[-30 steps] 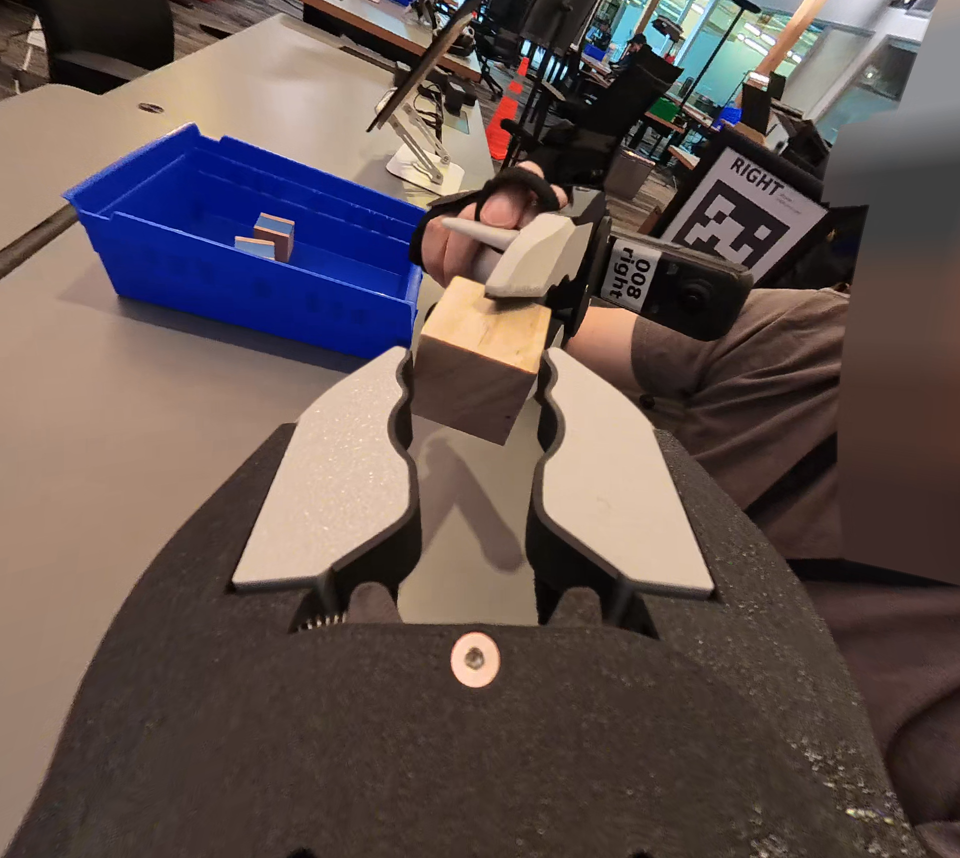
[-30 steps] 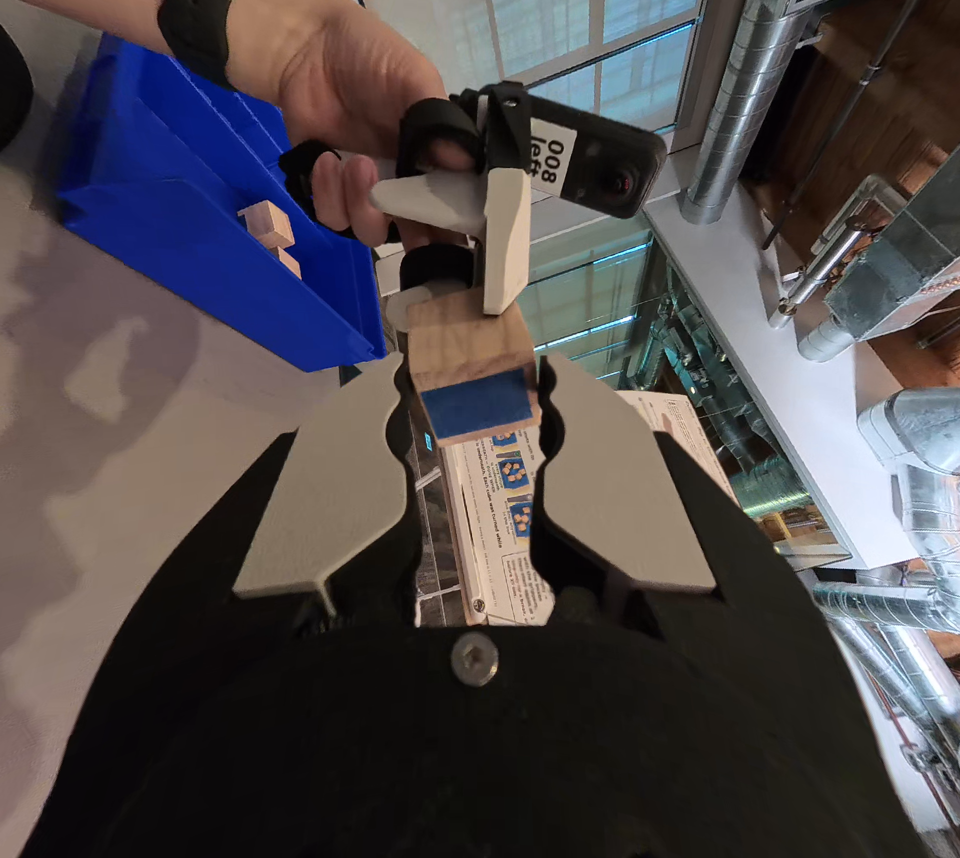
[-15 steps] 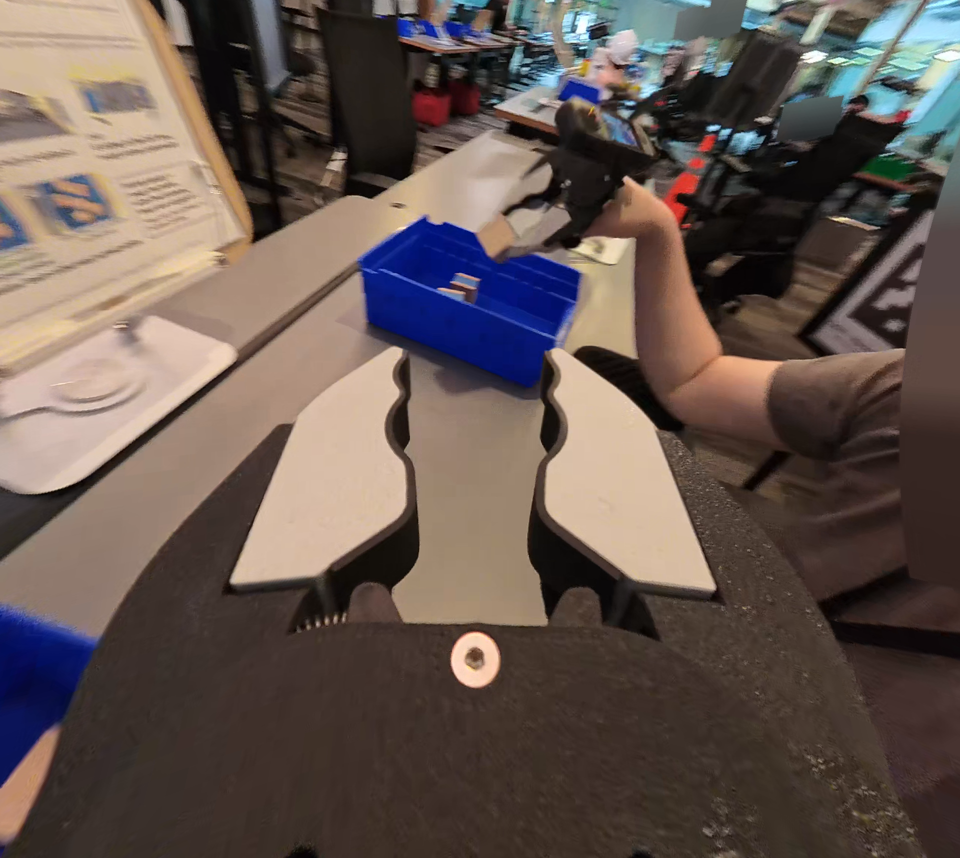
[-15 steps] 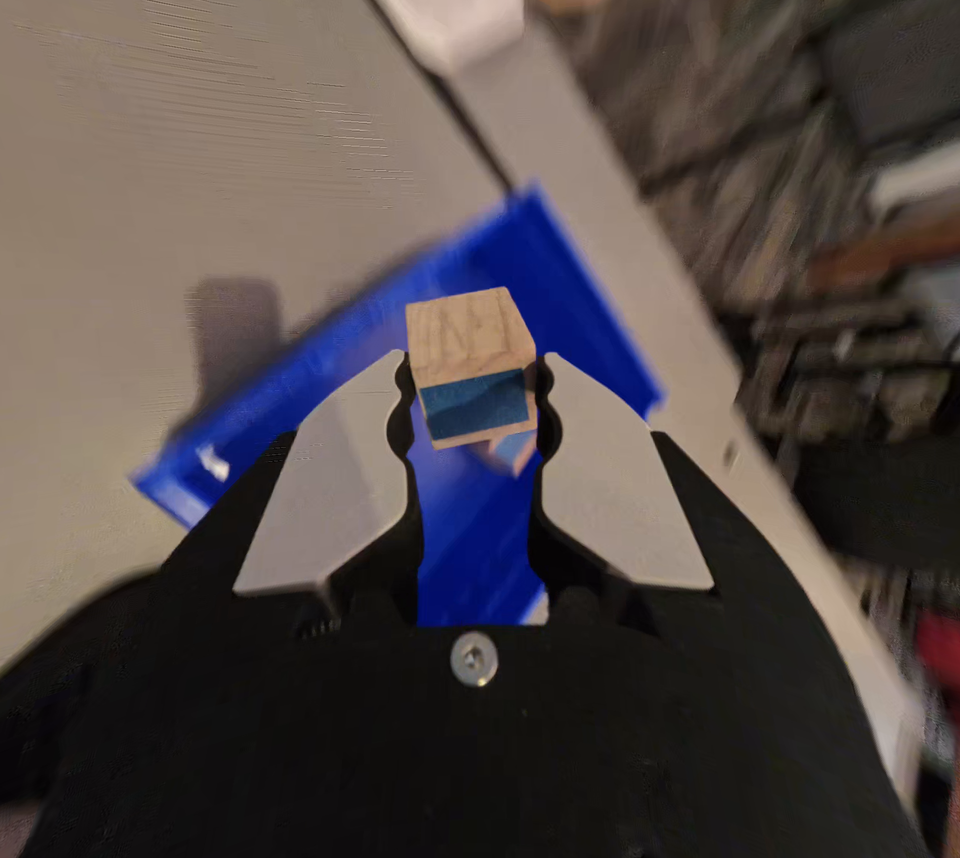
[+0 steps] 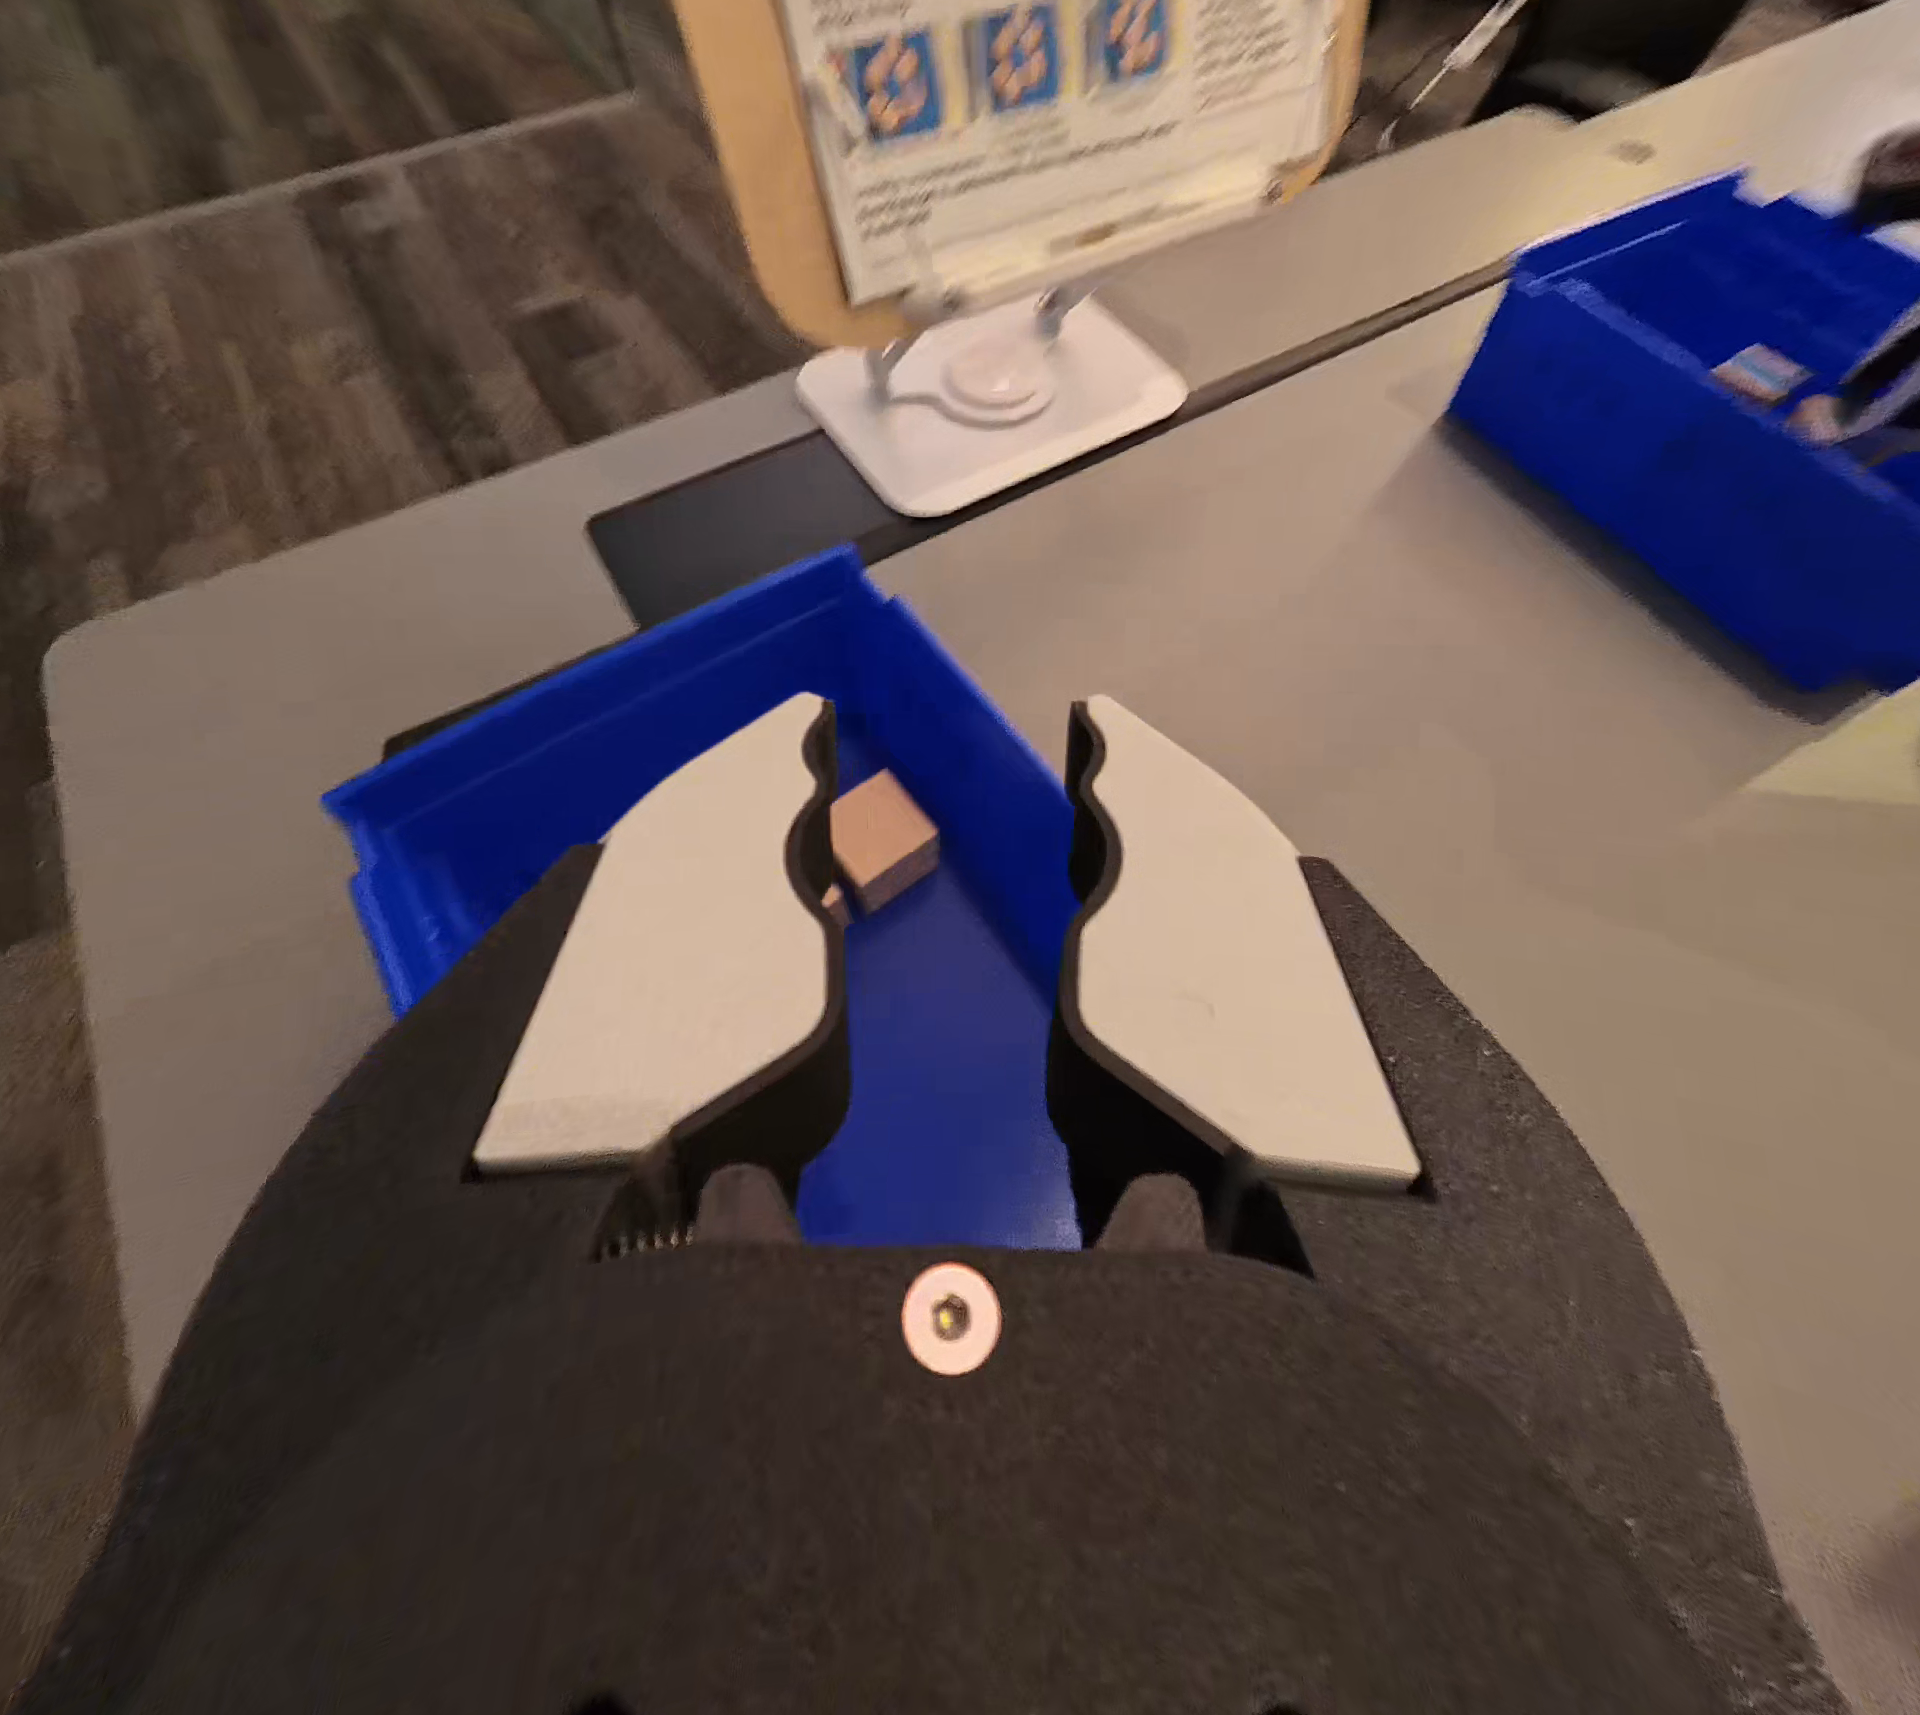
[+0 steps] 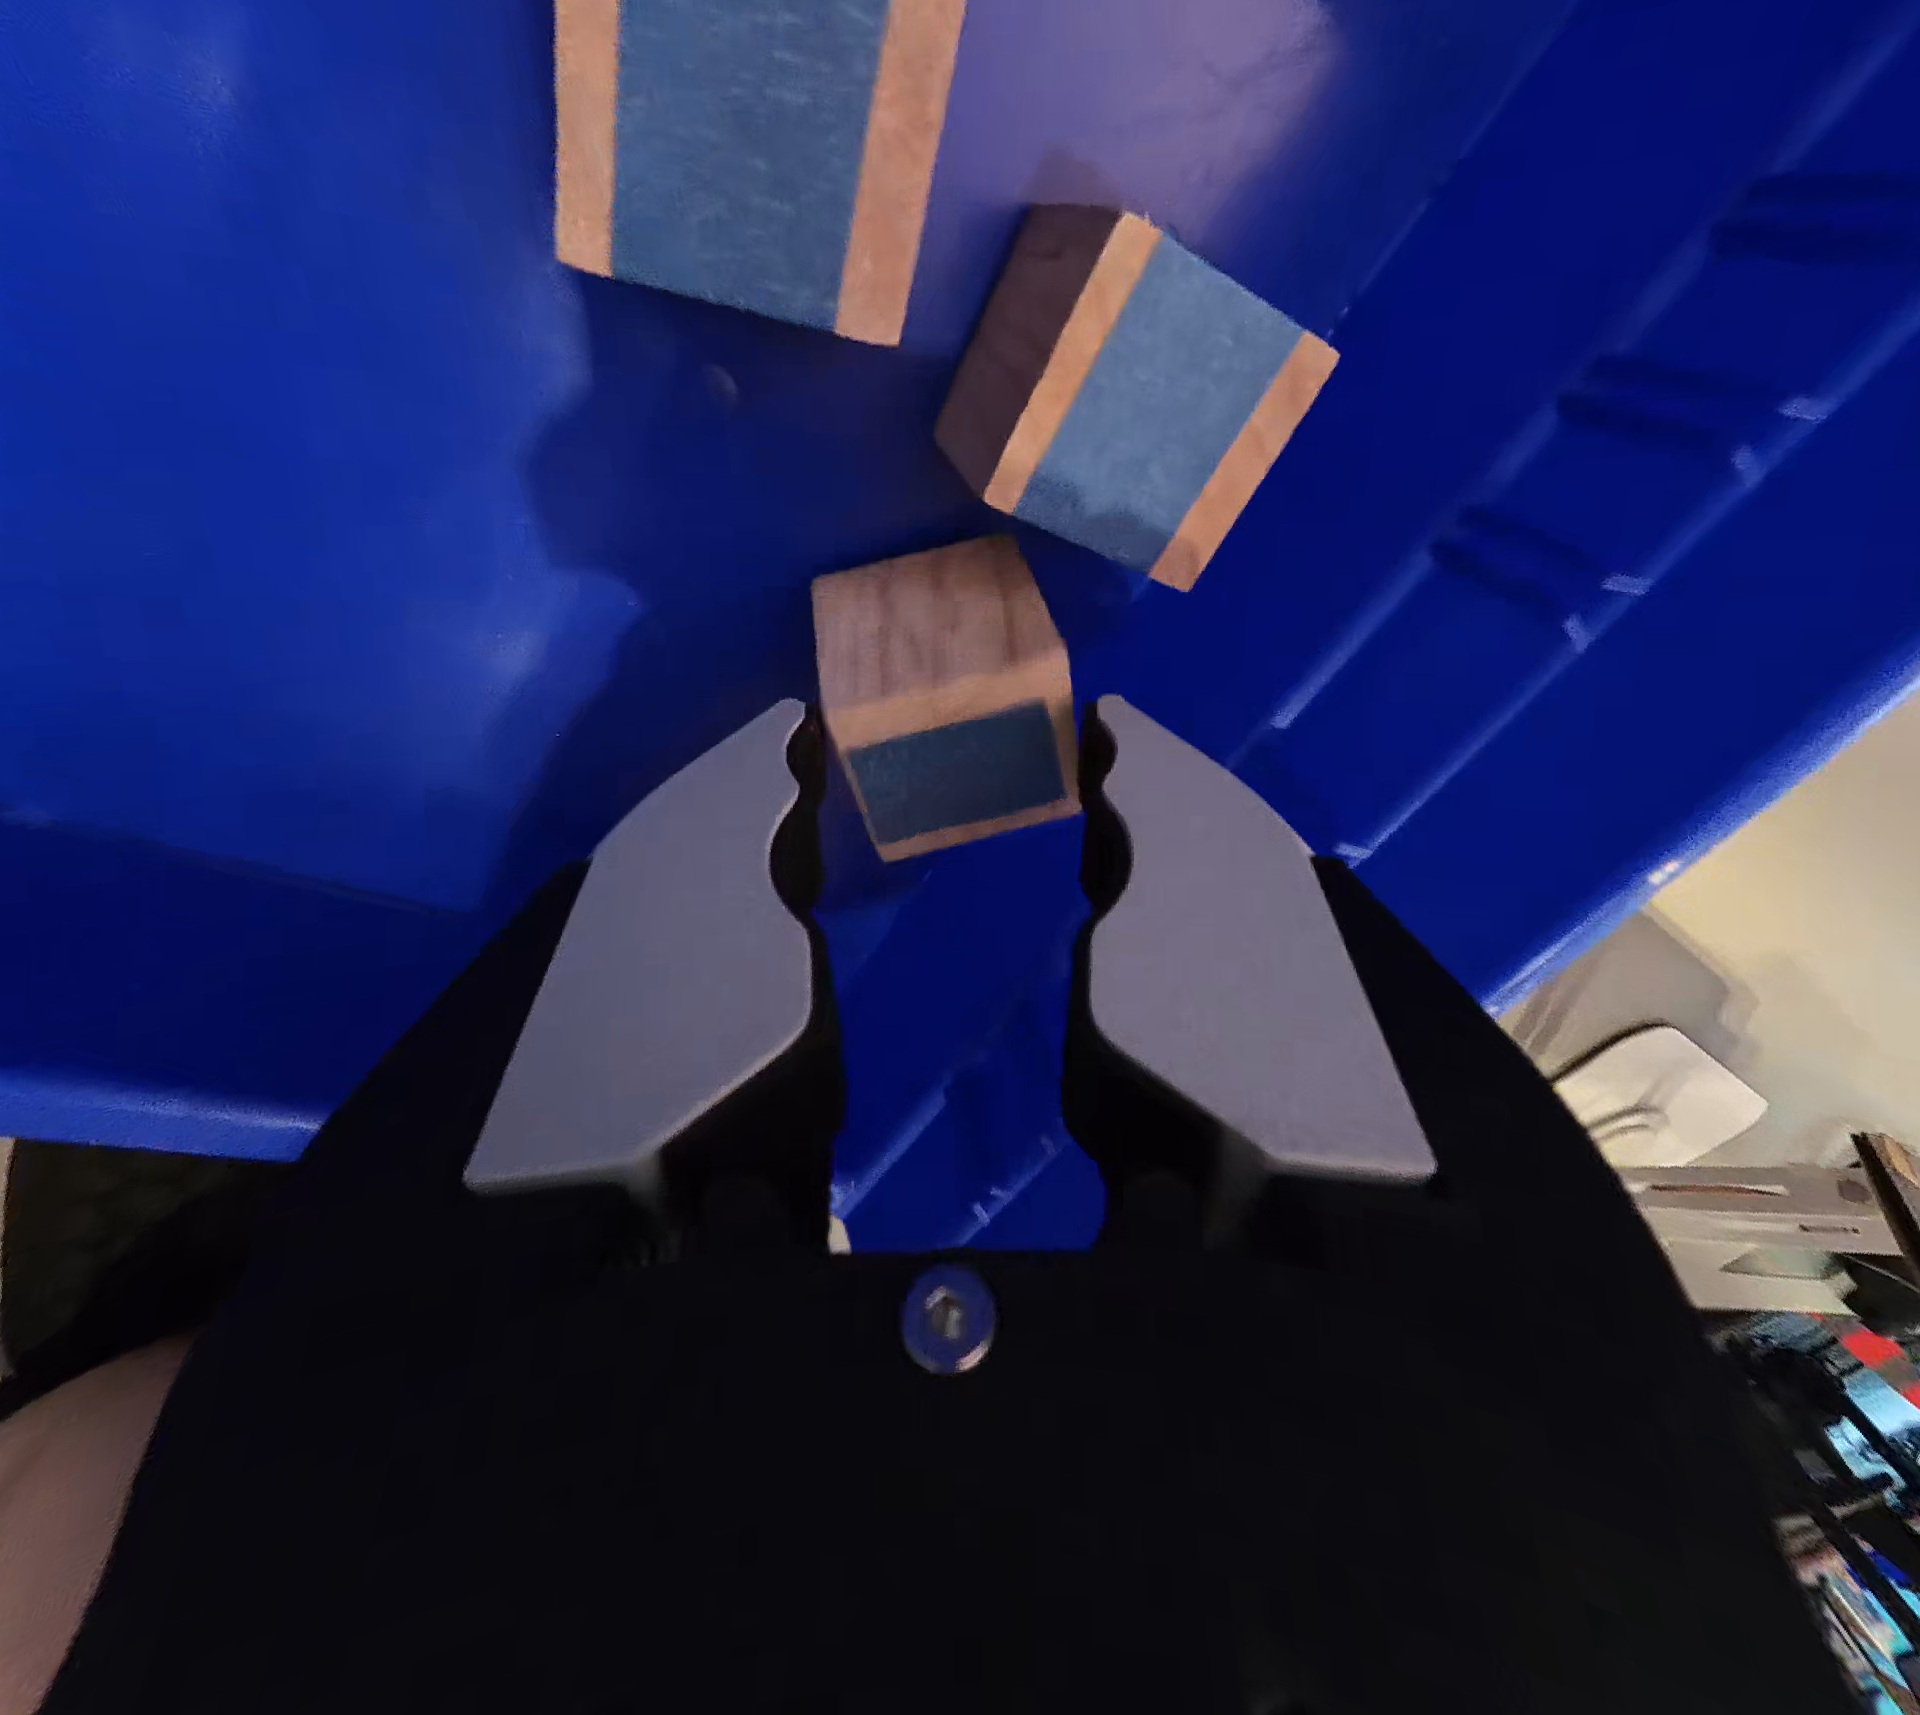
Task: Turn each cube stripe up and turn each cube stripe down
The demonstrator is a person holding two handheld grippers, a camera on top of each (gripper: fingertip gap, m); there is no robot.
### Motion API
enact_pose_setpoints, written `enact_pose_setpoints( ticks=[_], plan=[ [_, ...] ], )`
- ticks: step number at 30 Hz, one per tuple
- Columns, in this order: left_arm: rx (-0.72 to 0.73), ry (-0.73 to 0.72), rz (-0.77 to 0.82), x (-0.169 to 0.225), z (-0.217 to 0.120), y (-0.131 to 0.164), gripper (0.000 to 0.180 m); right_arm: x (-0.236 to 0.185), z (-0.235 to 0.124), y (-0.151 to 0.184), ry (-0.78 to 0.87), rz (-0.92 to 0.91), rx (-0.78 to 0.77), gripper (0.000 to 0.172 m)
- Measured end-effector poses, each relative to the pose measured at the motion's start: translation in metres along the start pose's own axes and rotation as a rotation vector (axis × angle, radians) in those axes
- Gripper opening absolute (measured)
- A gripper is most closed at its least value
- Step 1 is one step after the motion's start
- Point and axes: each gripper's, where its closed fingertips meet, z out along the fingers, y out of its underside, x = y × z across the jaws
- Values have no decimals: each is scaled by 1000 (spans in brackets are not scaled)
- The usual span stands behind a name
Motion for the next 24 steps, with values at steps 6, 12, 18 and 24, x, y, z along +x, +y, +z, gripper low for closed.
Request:
enact_pose_setpoints(
  ticks=[6, 12, 18, 24],
  plan=[
    [-242, -156, 38, -46, 29, 48, 39, 1, -40, -29, -11, 62, 249, 65],
    [-442, -148, 222, -54, 75, 91, 40, -8, -66, -42, 37, 4, 354, 65],
    [-575, -215, 84, -77, 104, 126, 40, -24, -63, -51, 17, -46, 336, 65],
    [-536, -346, -180, -88, 115, 125, 35, -31, -59, -54, 34, -81, 305, 65]
  ],
)
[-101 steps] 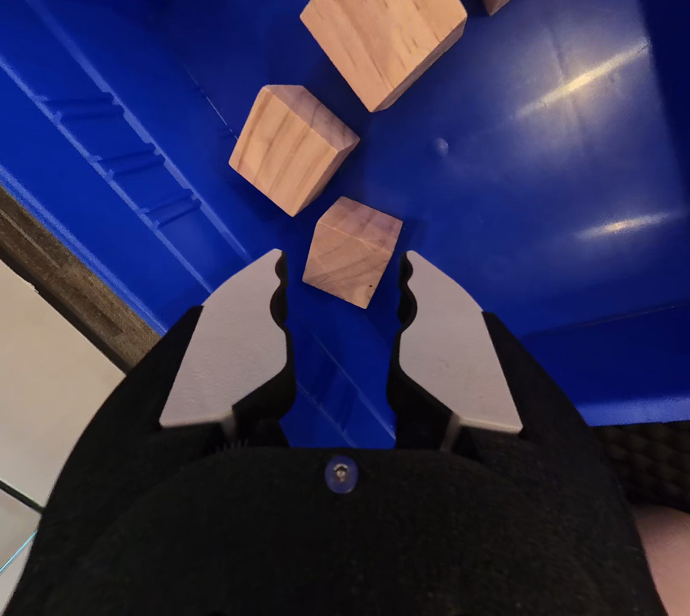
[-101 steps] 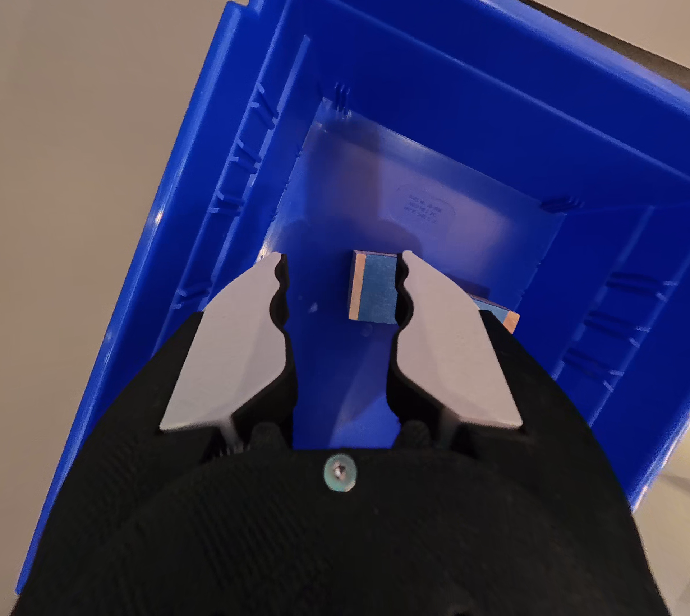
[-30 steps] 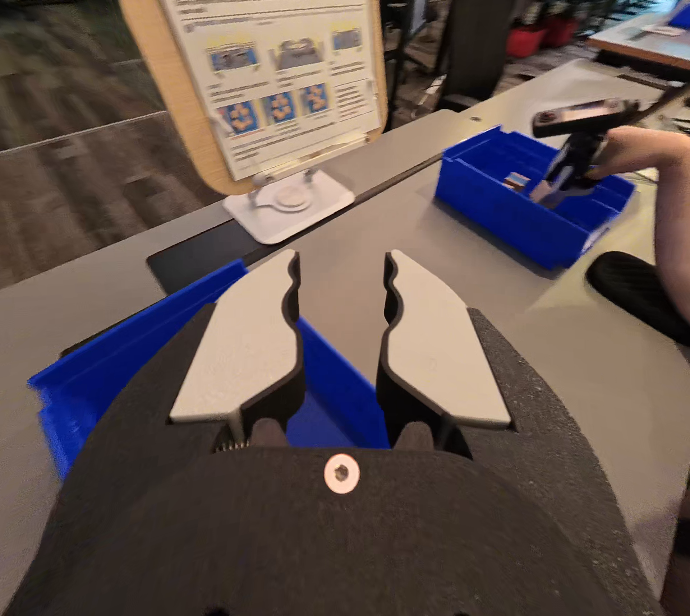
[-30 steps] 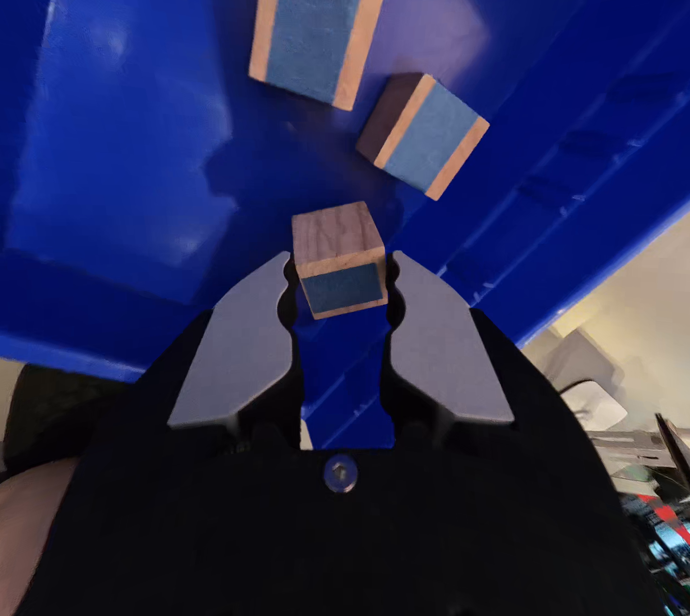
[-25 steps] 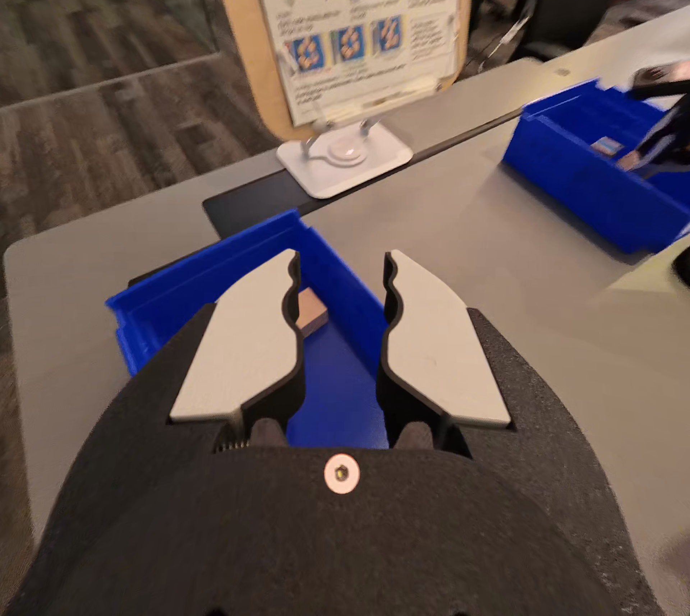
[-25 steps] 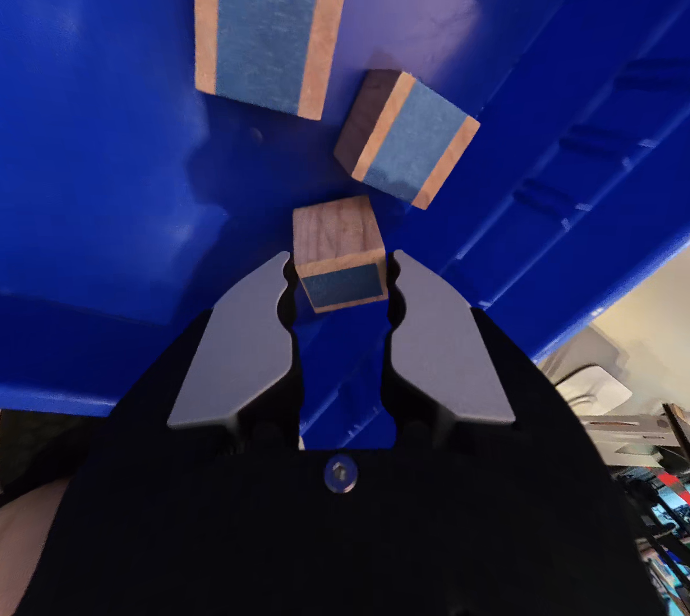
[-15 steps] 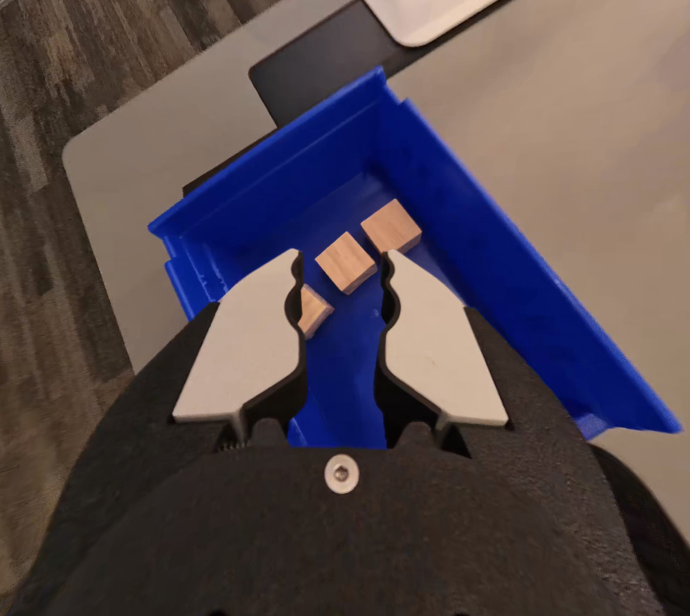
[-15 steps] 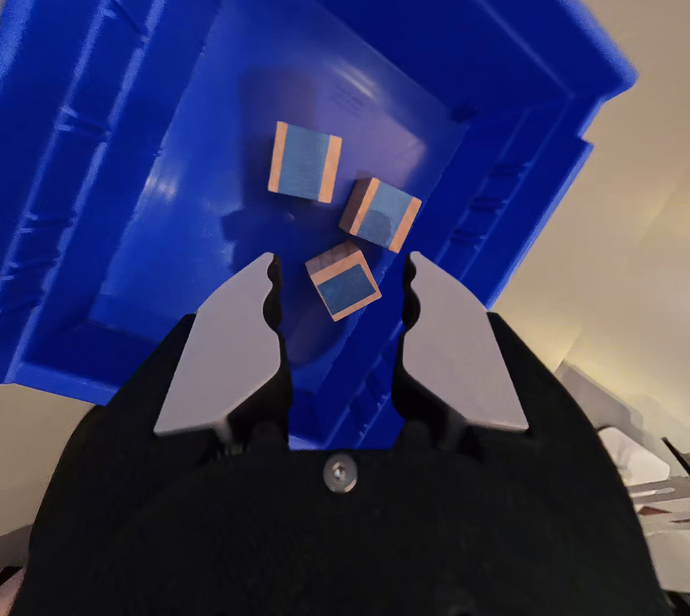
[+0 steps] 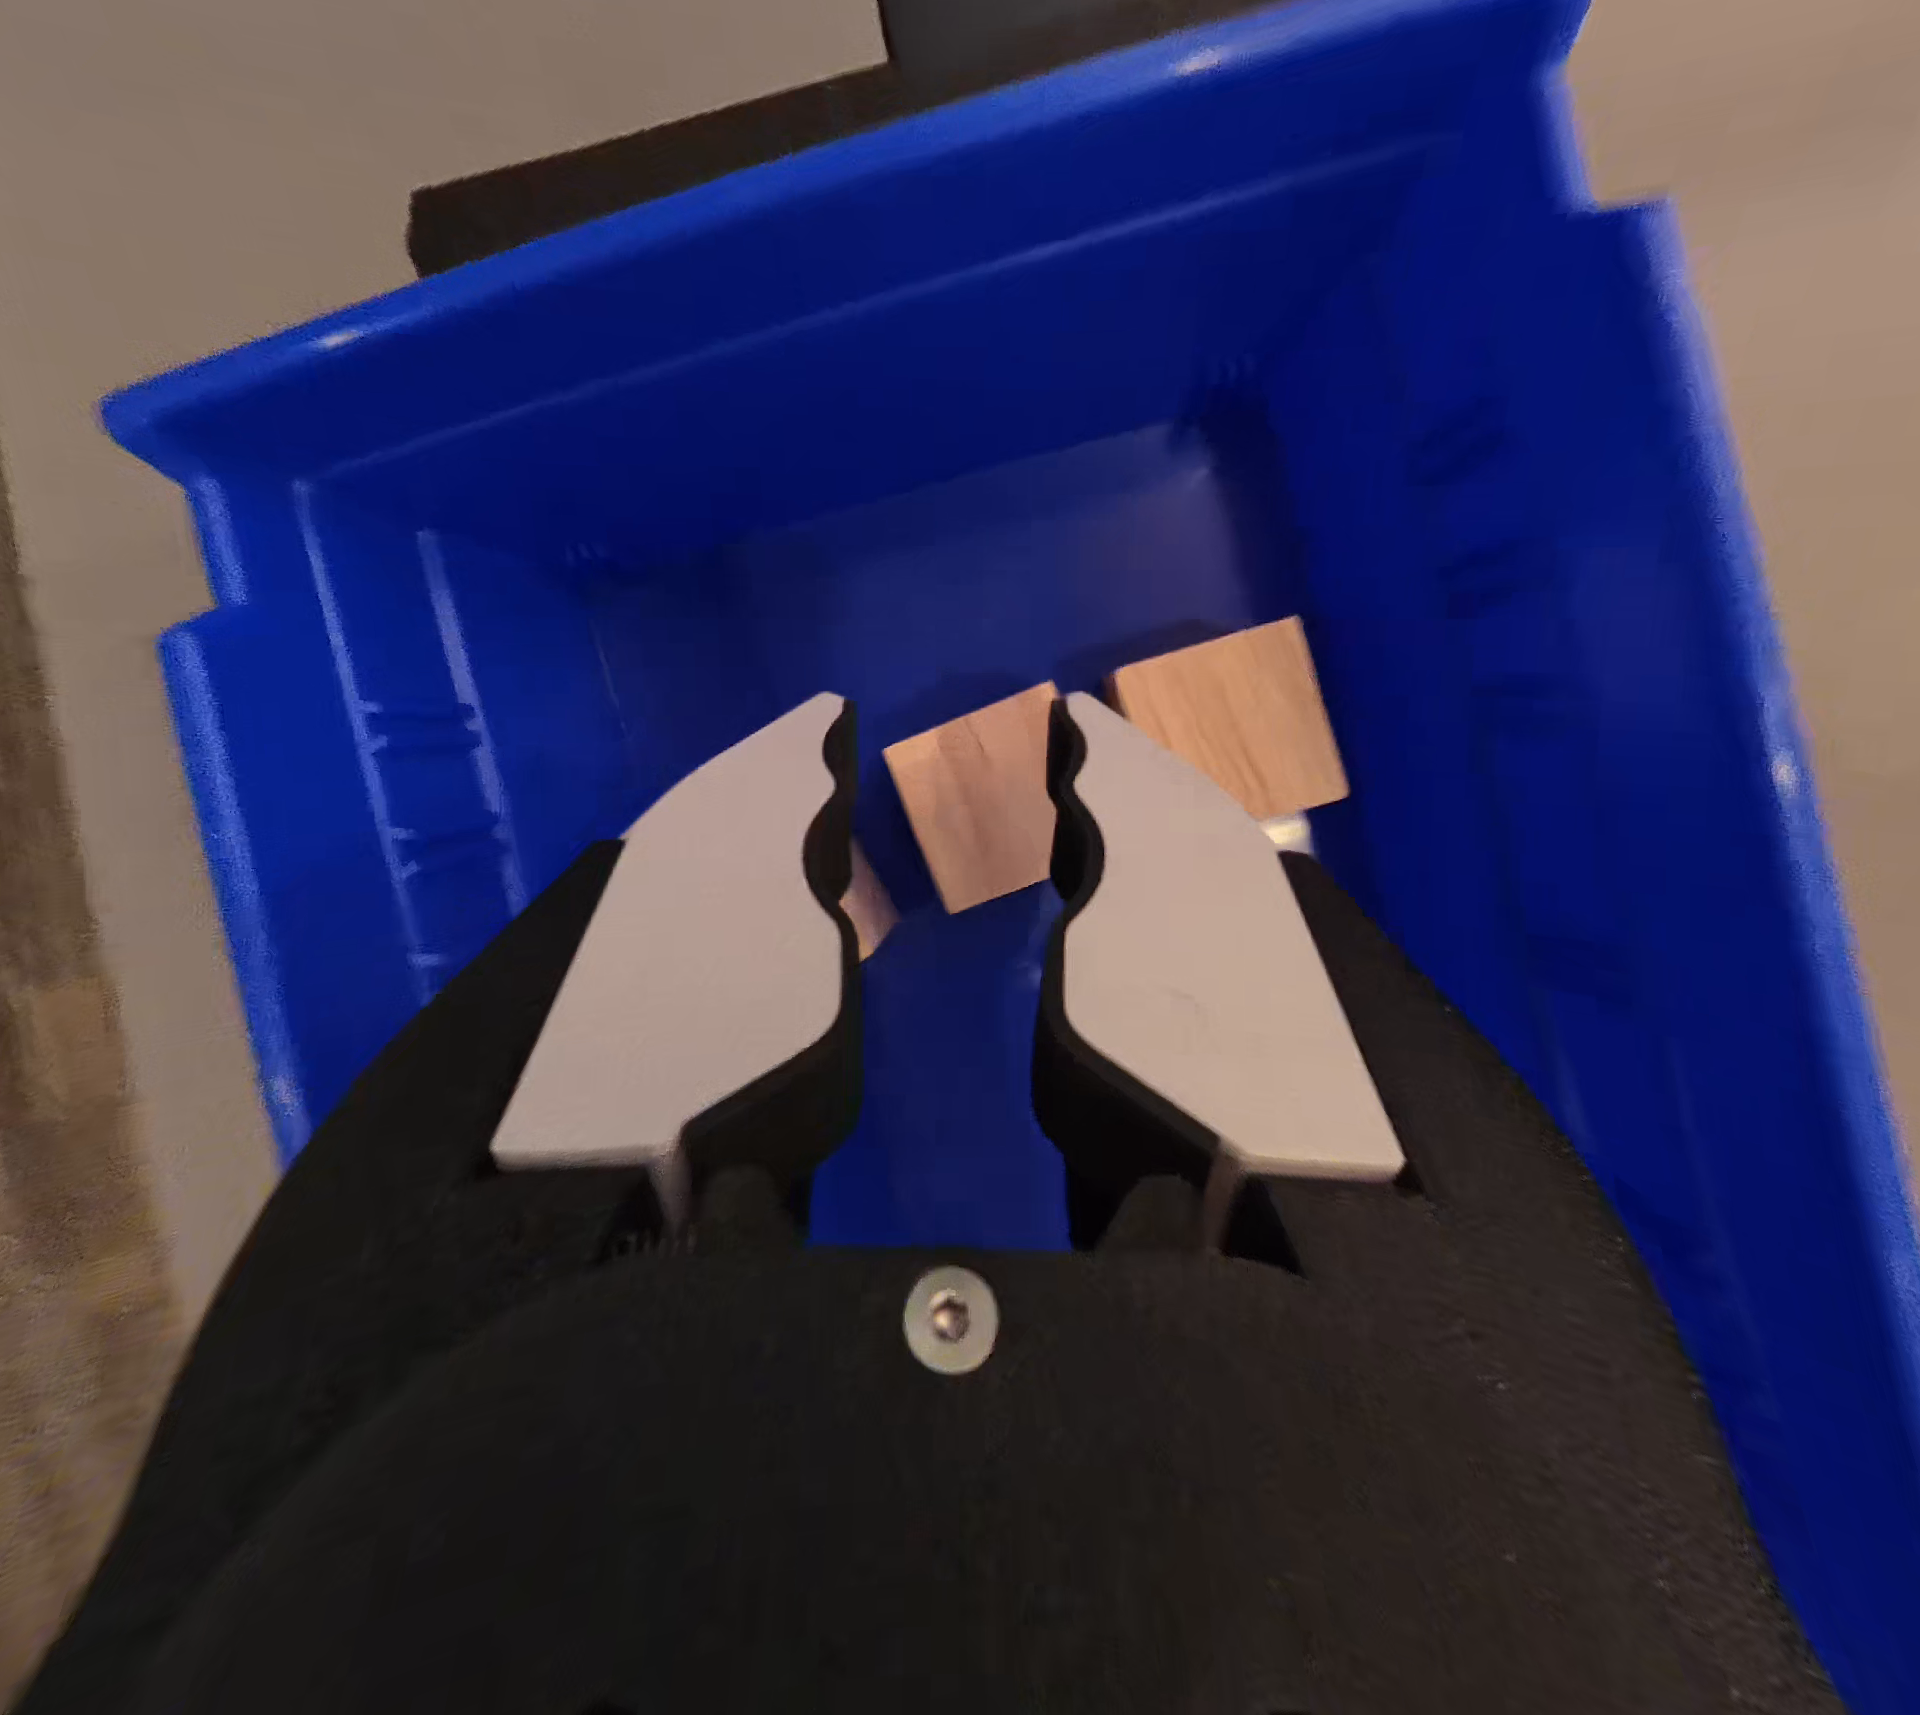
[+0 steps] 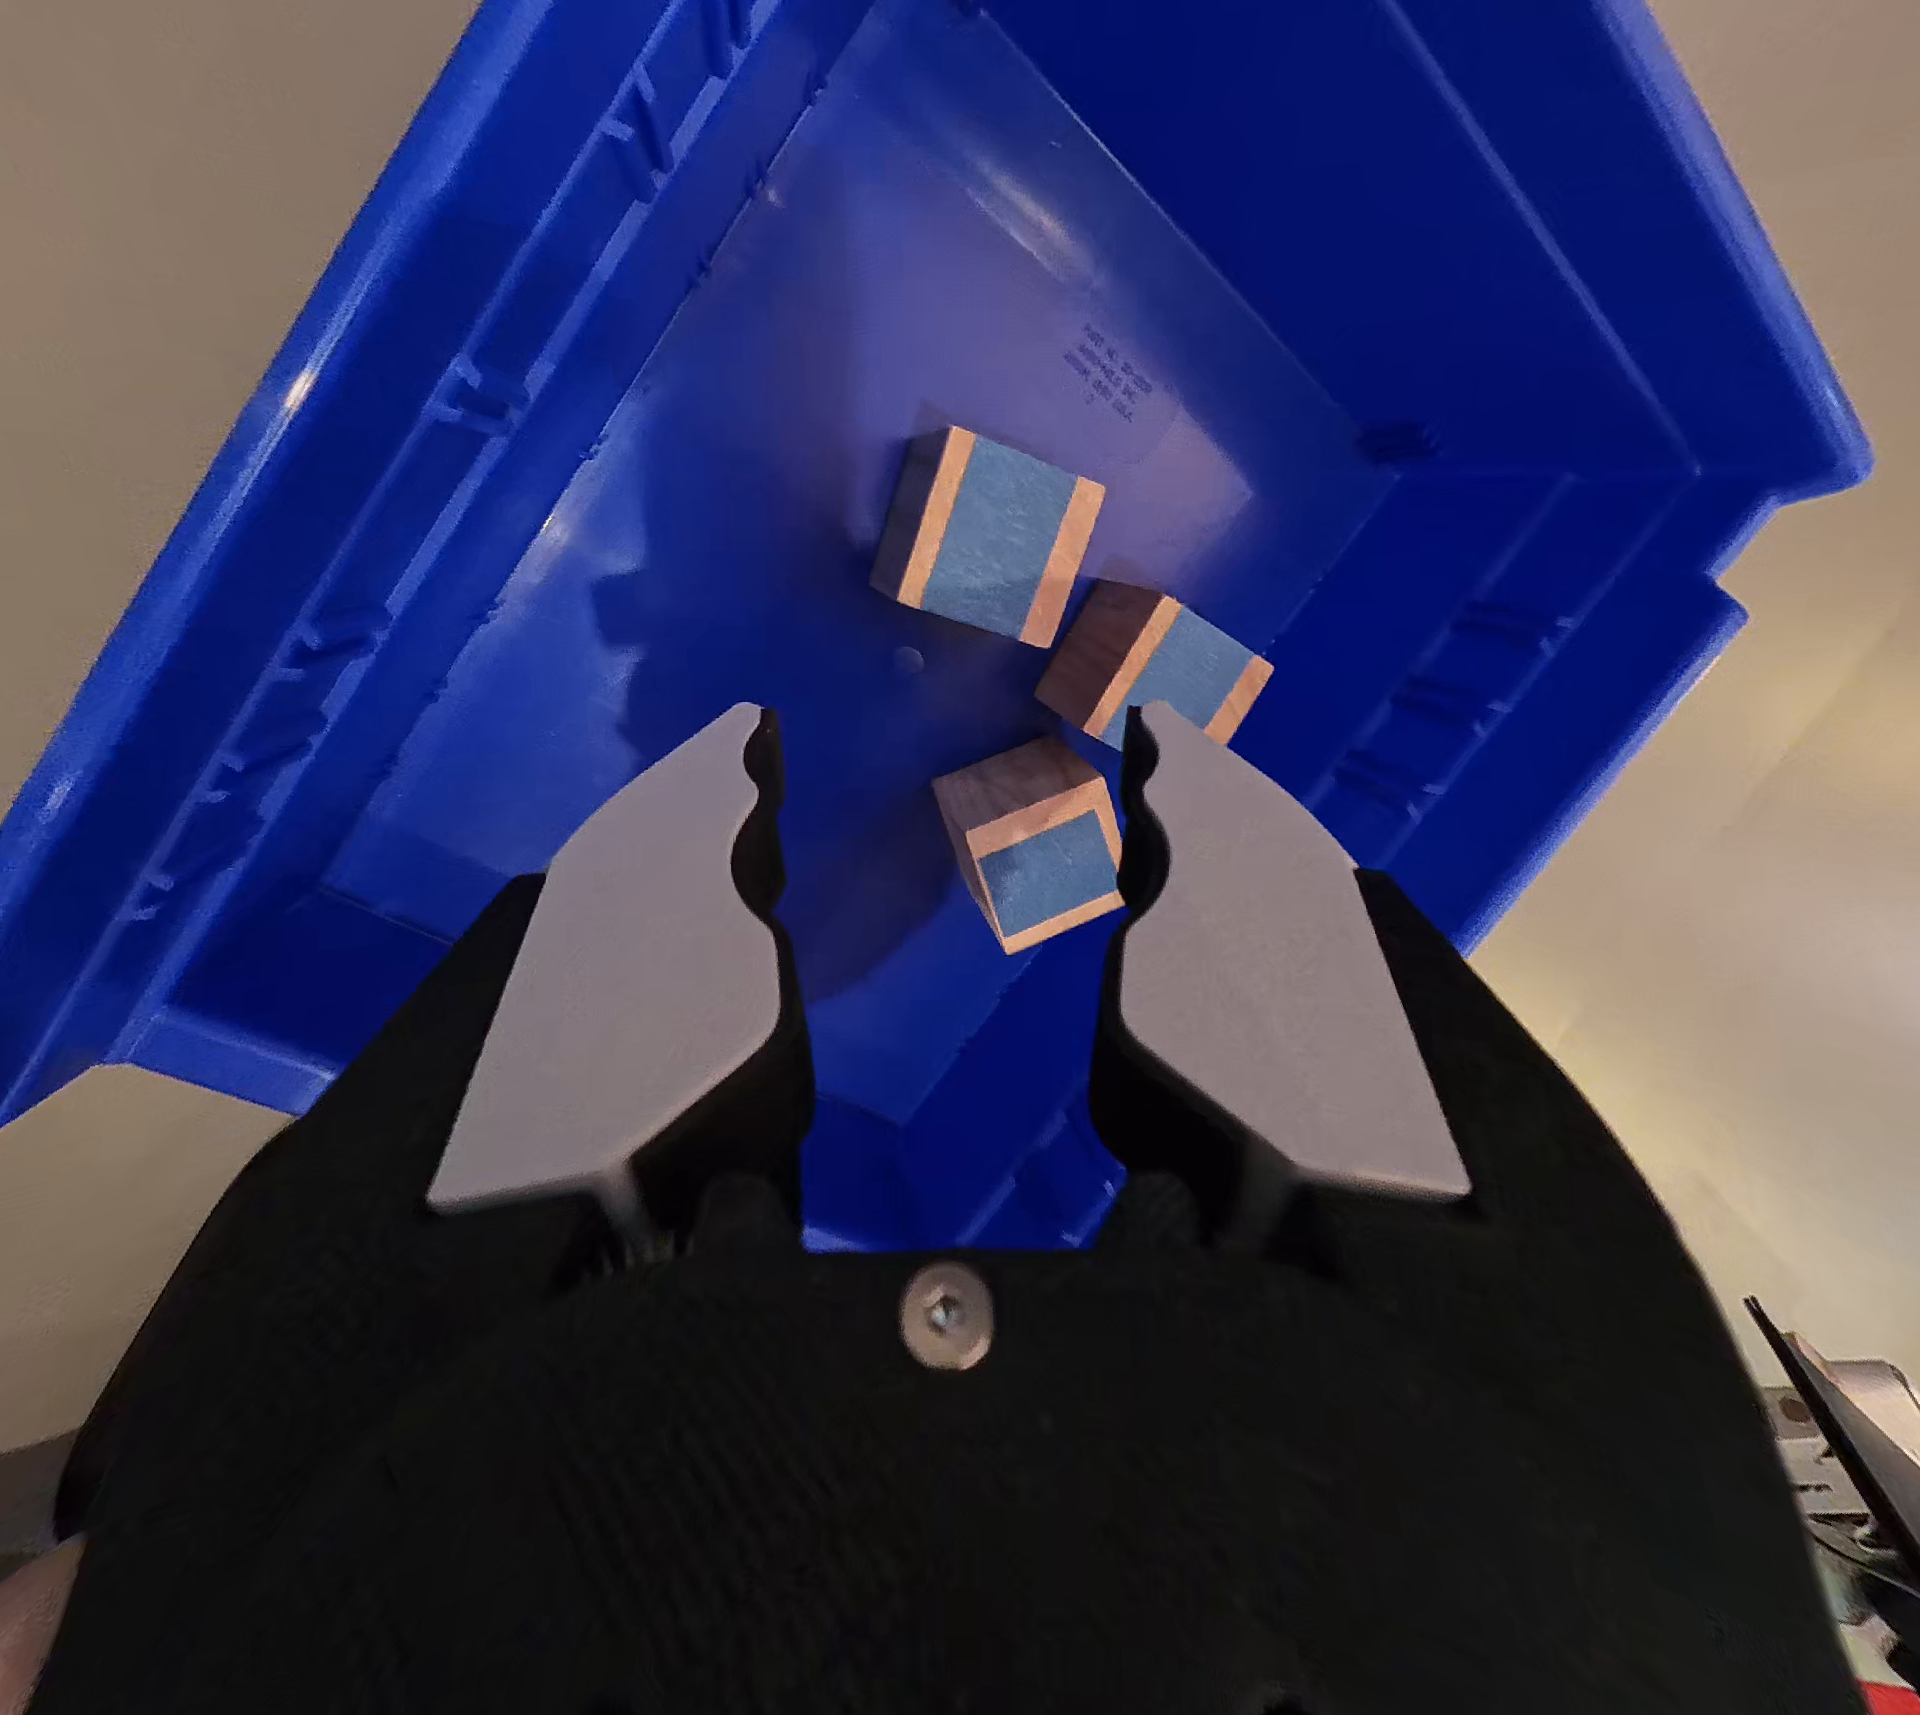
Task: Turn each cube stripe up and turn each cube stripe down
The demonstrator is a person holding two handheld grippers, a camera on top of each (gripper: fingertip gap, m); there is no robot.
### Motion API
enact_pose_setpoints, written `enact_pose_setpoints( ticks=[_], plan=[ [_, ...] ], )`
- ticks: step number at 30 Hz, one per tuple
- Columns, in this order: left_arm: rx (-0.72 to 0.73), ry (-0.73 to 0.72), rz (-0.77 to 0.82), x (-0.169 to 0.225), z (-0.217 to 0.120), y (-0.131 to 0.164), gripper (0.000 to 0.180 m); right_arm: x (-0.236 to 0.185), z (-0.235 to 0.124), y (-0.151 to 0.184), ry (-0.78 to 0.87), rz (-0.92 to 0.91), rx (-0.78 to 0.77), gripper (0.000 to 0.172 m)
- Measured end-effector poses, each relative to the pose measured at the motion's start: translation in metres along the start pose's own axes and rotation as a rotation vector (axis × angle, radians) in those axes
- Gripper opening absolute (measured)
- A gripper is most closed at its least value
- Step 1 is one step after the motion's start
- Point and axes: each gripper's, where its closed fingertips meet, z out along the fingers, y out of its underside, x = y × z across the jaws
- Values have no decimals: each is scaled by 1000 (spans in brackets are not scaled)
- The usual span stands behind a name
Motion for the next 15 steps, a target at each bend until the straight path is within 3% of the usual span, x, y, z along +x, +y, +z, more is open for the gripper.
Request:
enact_pose_setpoints(
  ticks=[2, 7, 15],
  plan=[
    [-6, 43, -53, 9, 1, -1, 35, -3, 2, 0, -5, -6, -11, 65],
    [-65, -31, -49, 5, 4, 7, 48, -5, 2, -1, -3, -15, -18, 65],
    [-148, -67, -57, 6, 15, 18, 50, -9, 2, 0, 5, -34, -35, 65]
  ],
)
